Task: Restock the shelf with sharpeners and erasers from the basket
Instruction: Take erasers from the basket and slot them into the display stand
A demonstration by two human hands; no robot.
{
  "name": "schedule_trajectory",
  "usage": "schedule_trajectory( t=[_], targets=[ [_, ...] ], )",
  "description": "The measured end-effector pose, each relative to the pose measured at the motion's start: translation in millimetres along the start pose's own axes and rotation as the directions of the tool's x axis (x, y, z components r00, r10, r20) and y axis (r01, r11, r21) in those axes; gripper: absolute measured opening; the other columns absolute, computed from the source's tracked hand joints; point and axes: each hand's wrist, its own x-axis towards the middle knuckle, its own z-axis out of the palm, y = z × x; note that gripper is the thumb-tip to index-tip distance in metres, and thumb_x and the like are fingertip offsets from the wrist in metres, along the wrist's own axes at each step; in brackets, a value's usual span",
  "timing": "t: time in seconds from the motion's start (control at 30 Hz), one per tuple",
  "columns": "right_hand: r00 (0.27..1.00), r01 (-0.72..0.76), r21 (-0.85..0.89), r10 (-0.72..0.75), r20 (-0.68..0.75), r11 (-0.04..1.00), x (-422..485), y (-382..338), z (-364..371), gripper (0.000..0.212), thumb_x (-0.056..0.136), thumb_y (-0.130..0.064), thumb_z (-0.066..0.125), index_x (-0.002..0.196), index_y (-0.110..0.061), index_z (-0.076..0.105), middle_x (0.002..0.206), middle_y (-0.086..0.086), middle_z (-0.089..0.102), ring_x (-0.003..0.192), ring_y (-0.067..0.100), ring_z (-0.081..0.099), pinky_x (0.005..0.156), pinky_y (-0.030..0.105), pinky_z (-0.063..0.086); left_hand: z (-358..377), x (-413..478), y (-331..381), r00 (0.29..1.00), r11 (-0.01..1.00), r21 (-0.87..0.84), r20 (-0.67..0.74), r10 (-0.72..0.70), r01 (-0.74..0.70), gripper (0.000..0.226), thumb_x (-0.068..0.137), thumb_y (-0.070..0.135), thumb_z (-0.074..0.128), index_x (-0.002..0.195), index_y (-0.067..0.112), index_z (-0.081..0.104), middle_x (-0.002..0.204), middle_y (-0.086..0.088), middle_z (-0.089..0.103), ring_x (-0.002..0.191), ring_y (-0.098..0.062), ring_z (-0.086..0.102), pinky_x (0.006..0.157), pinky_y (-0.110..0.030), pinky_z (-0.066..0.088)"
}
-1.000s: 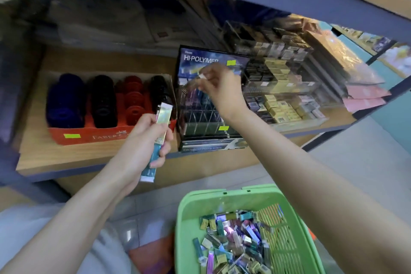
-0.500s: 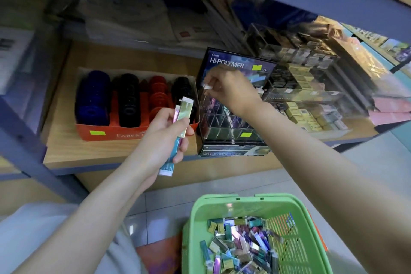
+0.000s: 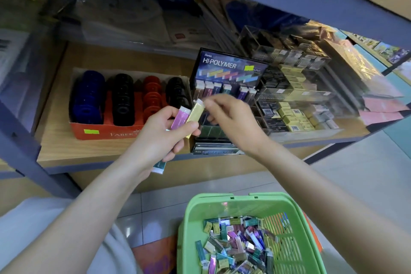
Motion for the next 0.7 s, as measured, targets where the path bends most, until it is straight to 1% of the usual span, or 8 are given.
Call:
schedule_trajectory(
  t=[0.07,0.13,0.27,0.37,0.47,0.53,0.63,0.7],
  targets=[
    [0.998,-0.036,0.138,0.029,0.055,0.99,-14,-2,-2,0.013,0.094,-0.022,0.057,0.091,-0.013,0.065,0.076,0.006,0.064,0.067,0.014,0.059,0.066,0.028,0.052,4,0,0,1.0,1.0,0.012,0.023,-0.002,0.002,0.015,0.09,0.015,0.062,0.103,0.01,0.056,0.087,-0.006,0.073,0.04,-0.004,0.036,0.033,-0.015,0.023],
    [0.997,-0.072,0.284,0.057,0.06,0.956,-22,-1,-7,0.008,0.092,-0.016,0.058,0.086,-0.015,0.063,0.07,0.001,0.062,0.064,0.008,0.059,0.062,0.022,0.051,7,0,1,0.999,1.0,0.018,0.045,-0.003,0.002,0.014,0.09,0.017,0.062,0.102,0.011,0.057,0.087,-0.005,0.073,0.041,-0.004,0.035,0.034,-0.015,0.023],
    [0.992,-0.11,0.524,0.128,0.003,0.845,-35,-2,-18,0.006,0.095,-0.008,0.052,0.089,-0.009,0.055,0.075,0.006,0.062,0.066,0.01,0.063,0.066,0.024,0.056,13,0,3,0.999,1.0,0.031,0.044,-0.002,0.0,0.013,0.092,0.025,0.059,0.093,0.012,0.058,0.08,0.001,0.071,0.041,-0.005,0.032,0.034,-0.015,0.021],
    [0.989,-0.127,0.513,0.15,-0.003,0.849,-46,2,-27,0.006,0.095,-0.006,0.052,0.09,-0.01,0.053,0.077,0.002,0.065,0.069,0.012,0.065,0.068,0.027,0.057,18,-1,4,0.998,0.998,0.06,0.052,0.026,-0.029,0.013,0.093,0.022,0.058,0.091,0.009,0.06,0.062,0.009,0.065,0.039,-0.004,0.03,0.034,-0.014,0.02],
    [0.986,-0.147,0.433,0.167,-0.009,0.89,-55,10,-34,0.009,0.093,-0.008,0.056,0.087,-0.015,0.053,0.076,-0.001,0.064,0.073,0.013,0.066,0.069,0.029,0.056,26,-1,4,0.997,0.997,0.074,0.066,0.028,-0.033,0.013,0.094,0.02,0.057,0.088,0.009,0.059,0.056,0.009,0.06,0.038,-0.004,0.03,0.034,-0.014,0.02],
    [0.983,-0.153,0.423,0.18,-0.026,0.893,-59,15,-39,0.008,0.093,-0.01,0.056,0.086,-0.015,0.055,0.076,-0.003,0.063,0.072,0.013,0.066,0.068,0.029,0.056,31,1,4,0.998,1.0,-0.006,0.064,0.004,-0.004,0.013,0.097,0.017,0.051,0.088,0.008,0.053,0.057,0.006,0.056,0.037,-0.006,0.03,0.033,-0.015,0.018],
    [0.972,-0.151,0.461,0.216,-0.092,0.874,-58,20,-49,0.011,0.095,-0.014,0.053,0.085,-0.013,0.057,0.074,-0.003,0.063,0.07,0.012,0.065,0.066,0.026,0.055,34,7,6,0.997,0.975,-0.214,0.071,-0.043,0.058,0.014,0.098,0.004,0.036,0.087,0.007,0.044,0.061,-0.005,0.051,0.033,-0.009,0.031,0.034,-0.017,0.014],
    [0.955,-0.151,0.47,0.25,-0.157,0.87,-54,25,-59,0.011,0.095,-0.013,0.052,0.086,-0.011,0.058,0.075,0.002,0.064,0.069,0.012,0.065,0.066,0.022,0.055,36,6,6,0.996,0.981,-0.187,0.077,-0.041,0.055,0.015,0.099,0.004,0.033,0.089,0.008,0.044,0.061,-0.003,0.051,0.035,-0.008,0.031,0.032,-0.018,0.016]
  ],
)
